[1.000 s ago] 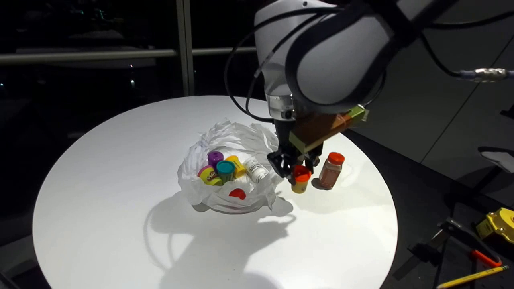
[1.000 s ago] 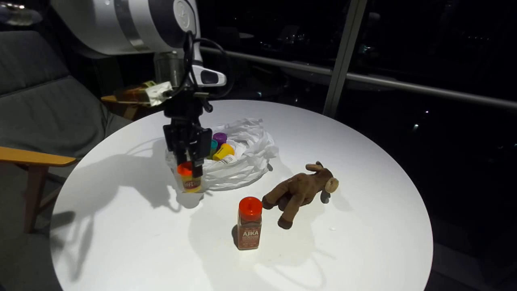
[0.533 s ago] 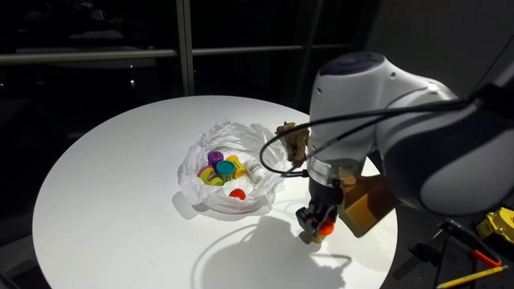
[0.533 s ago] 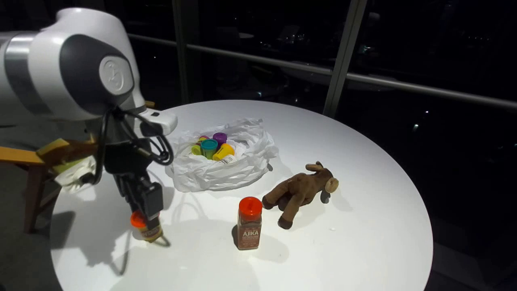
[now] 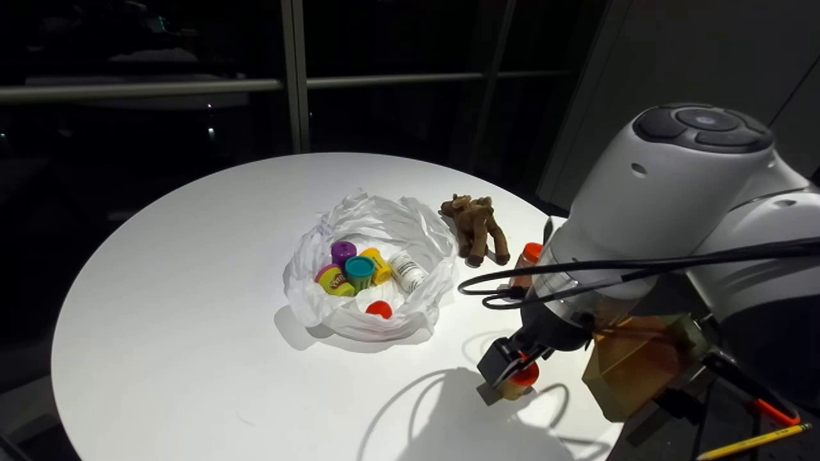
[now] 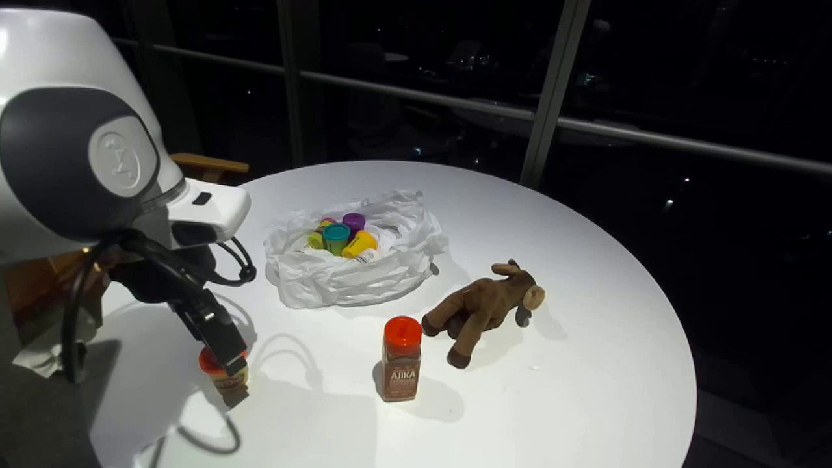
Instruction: Remove the contents from the plastic.
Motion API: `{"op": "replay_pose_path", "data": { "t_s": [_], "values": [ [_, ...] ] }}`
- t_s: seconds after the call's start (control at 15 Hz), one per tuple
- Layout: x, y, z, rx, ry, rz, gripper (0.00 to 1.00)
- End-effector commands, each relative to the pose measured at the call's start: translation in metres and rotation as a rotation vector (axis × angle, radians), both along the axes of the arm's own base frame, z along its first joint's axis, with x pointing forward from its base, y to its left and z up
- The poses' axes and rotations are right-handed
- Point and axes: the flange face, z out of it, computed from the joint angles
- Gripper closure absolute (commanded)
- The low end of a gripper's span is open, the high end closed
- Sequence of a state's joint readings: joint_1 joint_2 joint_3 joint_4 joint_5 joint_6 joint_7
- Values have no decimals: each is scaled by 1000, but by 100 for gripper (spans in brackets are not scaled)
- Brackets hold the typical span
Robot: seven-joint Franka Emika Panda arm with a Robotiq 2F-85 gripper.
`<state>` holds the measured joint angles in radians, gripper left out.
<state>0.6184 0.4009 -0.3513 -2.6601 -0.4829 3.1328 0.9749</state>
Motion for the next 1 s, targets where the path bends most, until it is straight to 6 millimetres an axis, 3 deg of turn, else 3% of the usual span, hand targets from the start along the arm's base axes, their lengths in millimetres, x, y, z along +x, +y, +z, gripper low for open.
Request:
{"op": "replay_pose_path", "data": {
  "t_s": [0.0, 0.4, 0.47, 0.6, 0.93],
  "values": [
    [-10, 23, 28, 25, -64, -16, 0],
    [1, 82, 58, -15, -45, -16, 0],
    [26, 31, 86, -41, -31, -23, 0],
    [47, 21, 103, -91, 13, -30, 0],
    [123, -42, 174, -148, 84, 43, 0]
  ]
}}
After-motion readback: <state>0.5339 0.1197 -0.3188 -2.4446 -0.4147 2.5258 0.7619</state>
